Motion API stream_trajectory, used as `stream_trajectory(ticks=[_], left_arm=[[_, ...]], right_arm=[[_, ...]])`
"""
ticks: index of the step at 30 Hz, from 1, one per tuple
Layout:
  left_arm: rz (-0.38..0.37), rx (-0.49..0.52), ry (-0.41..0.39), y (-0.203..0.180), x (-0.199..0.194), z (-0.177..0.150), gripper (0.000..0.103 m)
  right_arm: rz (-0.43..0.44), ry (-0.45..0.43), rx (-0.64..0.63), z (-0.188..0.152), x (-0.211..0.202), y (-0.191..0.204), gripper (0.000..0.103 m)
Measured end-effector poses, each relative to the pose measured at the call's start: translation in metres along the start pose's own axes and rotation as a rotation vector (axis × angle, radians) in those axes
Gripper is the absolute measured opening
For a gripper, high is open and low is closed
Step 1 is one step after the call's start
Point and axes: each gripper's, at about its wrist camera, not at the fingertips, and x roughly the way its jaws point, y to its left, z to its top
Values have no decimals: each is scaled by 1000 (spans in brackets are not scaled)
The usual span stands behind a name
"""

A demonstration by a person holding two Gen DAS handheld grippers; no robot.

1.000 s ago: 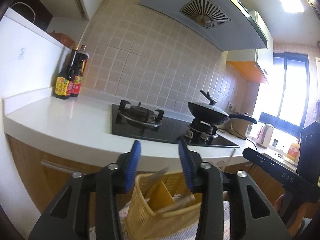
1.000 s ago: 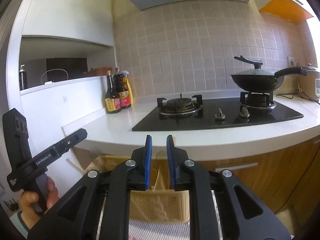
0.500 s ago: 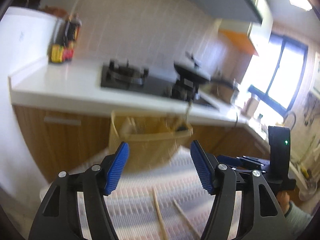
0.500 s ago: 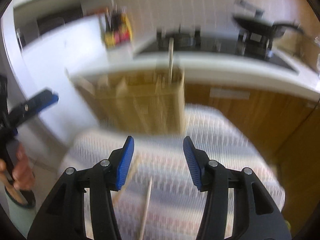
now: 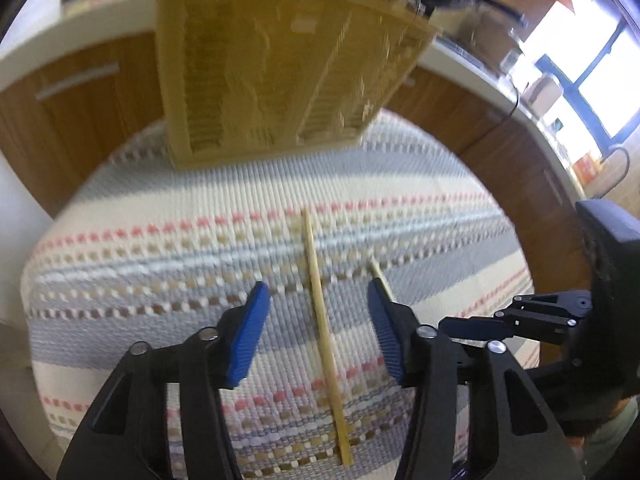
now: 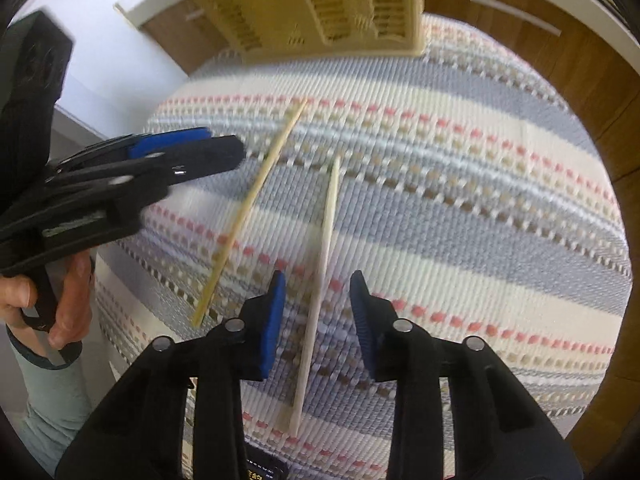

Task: Organize utensils
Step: 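Lower both open grippers back to the two chopsticks on the tablecloth, then grasp one chopstick with the right gripper while the left grasps the other chopstick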

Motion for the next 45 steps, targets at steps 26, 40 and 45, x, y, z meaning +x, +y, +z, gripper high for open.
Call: stream_trajectory(ticks=[26, 40, 45], left_arm=[[287, 240, 114, -69, 52, -7, 31], [204, 194, -3, -61, 23, -19, 4], [101, 178, -184, -64, -24, -22, 4]], right_arm=[[-112, -47, 7, -23, -2, -13, 4], [-19, -181, 10, -27, -62, -34, 4], [25, -266, -17, -19, -81, -24, 4]])
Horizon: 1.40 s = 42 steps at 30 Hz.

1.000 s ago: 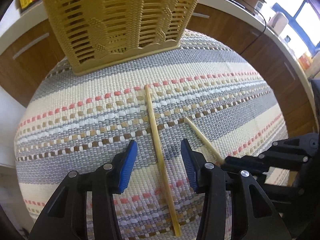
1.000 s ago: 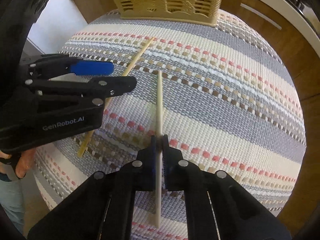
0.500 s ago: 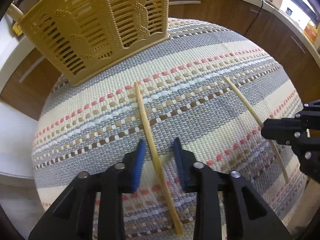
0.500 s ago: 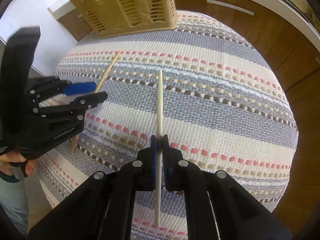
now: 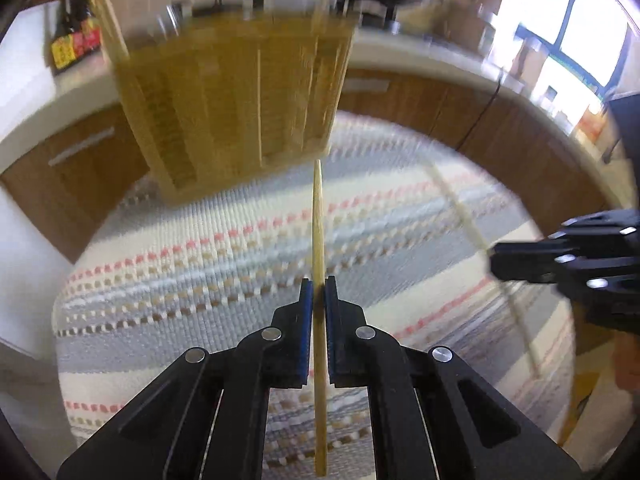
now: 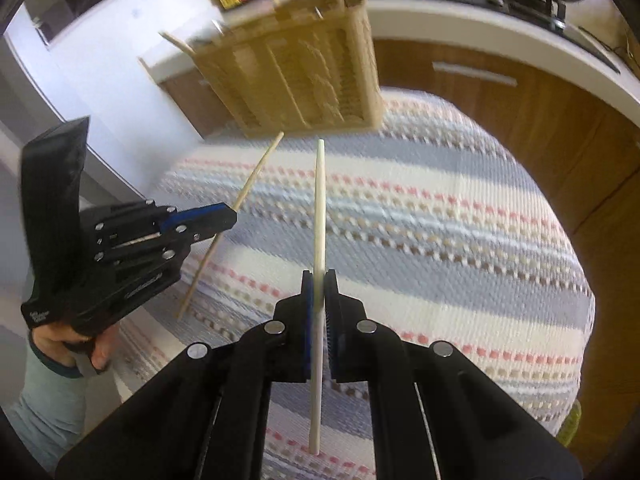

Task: Organize utensils
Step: 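Grasp one chopstick with the right gripper while the left grasps the other chopstick, then raise both chopsticks over the yellow basket and drop them in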

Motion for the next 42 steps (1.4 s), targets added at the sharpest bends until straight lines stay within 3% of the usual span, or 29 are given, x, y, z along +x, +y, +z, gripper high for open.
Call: stream_trajectory(ticks=[5, 10, 18, 24, 33, 42], left_arm=[[-105, -4, -206, 9, -58, 12, 4], [-143, -6, -385, 18, -101, 25, 4], [-132, -60, -661, 32, -147, 57, 4], [-80, -213, -850, 63, -158, 80, 4], [-57, -288, -911, 100, -129, 112, 4], [-33, -311, -922, 124, -103, 125, 4]], right_arm=[[38, -139, -47, 18, -21, 13, 4], [52, -292, -119, 36, -46, 31, 4], [6, -498, -167, 74, -65, 49, 4], [22, -633, -123, 114, -72, 45, 4], [-32, -807, -115, 163, -76, 40, 4], [-107, -855, -84, 184, -47, 26, 4]])
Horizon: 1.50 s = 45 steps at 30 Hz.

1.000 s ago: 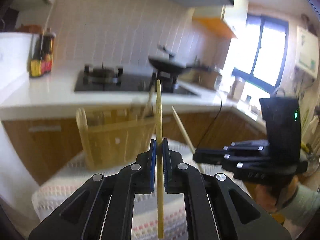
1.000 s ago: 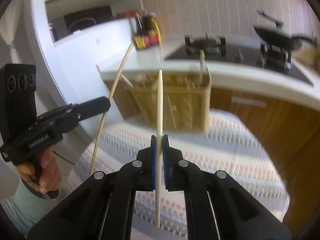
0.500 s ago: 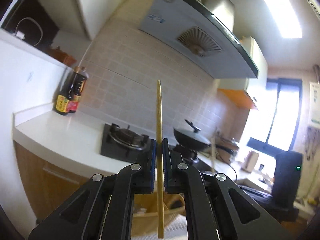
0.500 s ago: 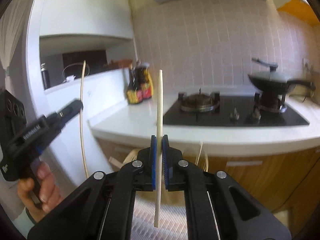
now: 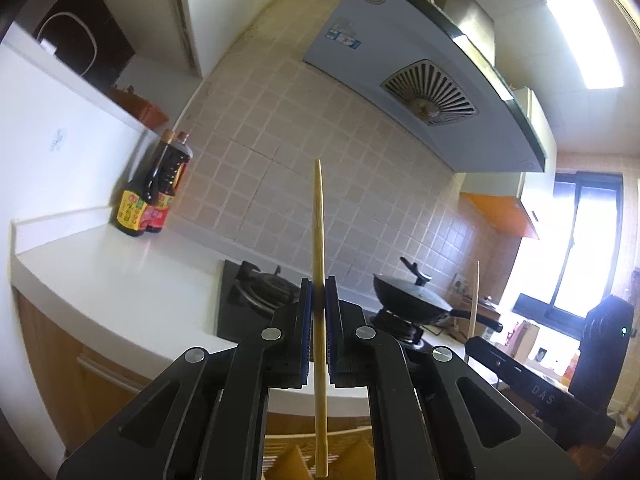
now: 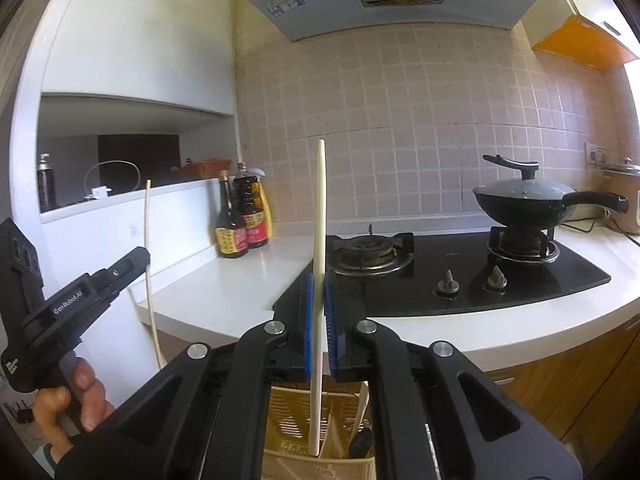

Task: Organize utensils

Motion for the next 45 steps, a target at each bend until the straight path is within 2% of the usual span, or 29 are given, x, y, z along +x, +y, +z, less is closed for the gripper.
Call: stream_trajectory(ticks=[5, 9, 13, 18, 24, 29, 30, 32, 33, 36, 37, 39, 41, 45], left_arm=[[29, -36, 23, 22, 16, -13, 4], [29, -35, 21, 28, 24, -22, 4], [0, -3, 32, 24, 30, -31, 4], [1, 38, 35, 22, 35, -41, 4], [-31, 81, 7, 24, 31, -53, 5], [-53, 57, 57, 31, 29, -60, 6], [-60, 67, 69, 30, 26, -61, 10], [-71, 83, 82, 28, 20, -62, 23], [-78, 86, 90, 27, 16, -62, 31], [-90, 98, 116, 23, 1, -61, 43], [-90, 103, 121, 21, -4, -61, 50], [-83, 115, 134, 15, -20, -60, 61], [-78, 124, 143, 9, -39, -60, 66], [-64, 121, 158, -1, -72, -59, 76]], right_arm=[[-69, -2, -56, -21, 16, 6, 4], [-87, 0, -82, -32, 25, 8, 4], [-89, 4, -72, -39, 31, 5, 4], [-85, 4, -63, -48, 37, 1, 4], [-58, 1, -27, -60, 36, -7, 4], [-57, 6, -13, -68, 22, -11, 6], [-46, 11, -7, -69, 17, -12, 7], [-36, 21, -2, -70, 9, -12, 21], [-22, 29, 2, -71, 3, -12, 24], [-20, 39, 7, -75, -14, -11, 28], [-17, 40, 13, -77, -24, -11, 30], [-9, 50, 29, -80, -42, -11, 38], [-12, 48, 40, -84, -61, -9, 55], [-20, 55, 14, -92, -94, 2, 57]])
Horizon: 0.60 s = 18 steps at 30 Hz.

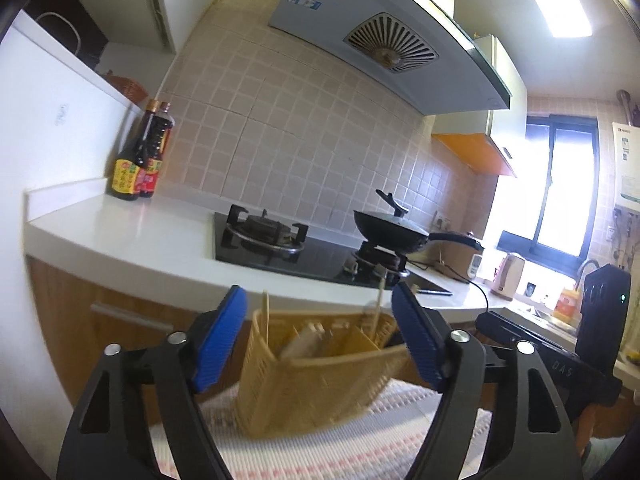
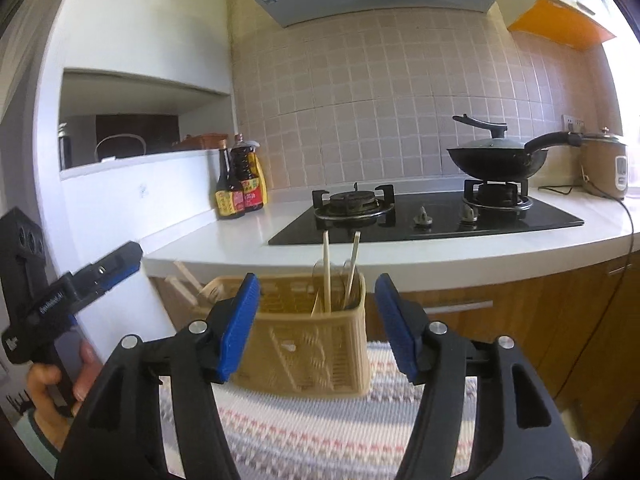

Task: Organize utensils

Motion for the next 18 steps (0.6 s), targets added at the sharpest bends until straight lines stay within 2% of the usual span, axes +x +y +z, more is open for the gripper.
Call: stream_trajectory(ticks=[1, 5, 11, 14, 18], left_arm=[[5, -1, -2, -3, -8, -1, 78], [59, -22, 6, -13, -37, -10, 84], [198, -9, 12, -35, -58, -41, 86], [295, 75, 16, -55, -57, -62, 86], [388, 154, -12, -71, -57, -83, 86]], right_arm=[[-2, 2, -6, -3, -7, 2, 58], [-31, -3, -26, -15, -33, 9, 77], [-102, -5, -53, -42, -51, 14, 81], [-128, -9, -56, -57, -55, 14, 82], [-178, -27, -46, -75, -52, 5, 84]])
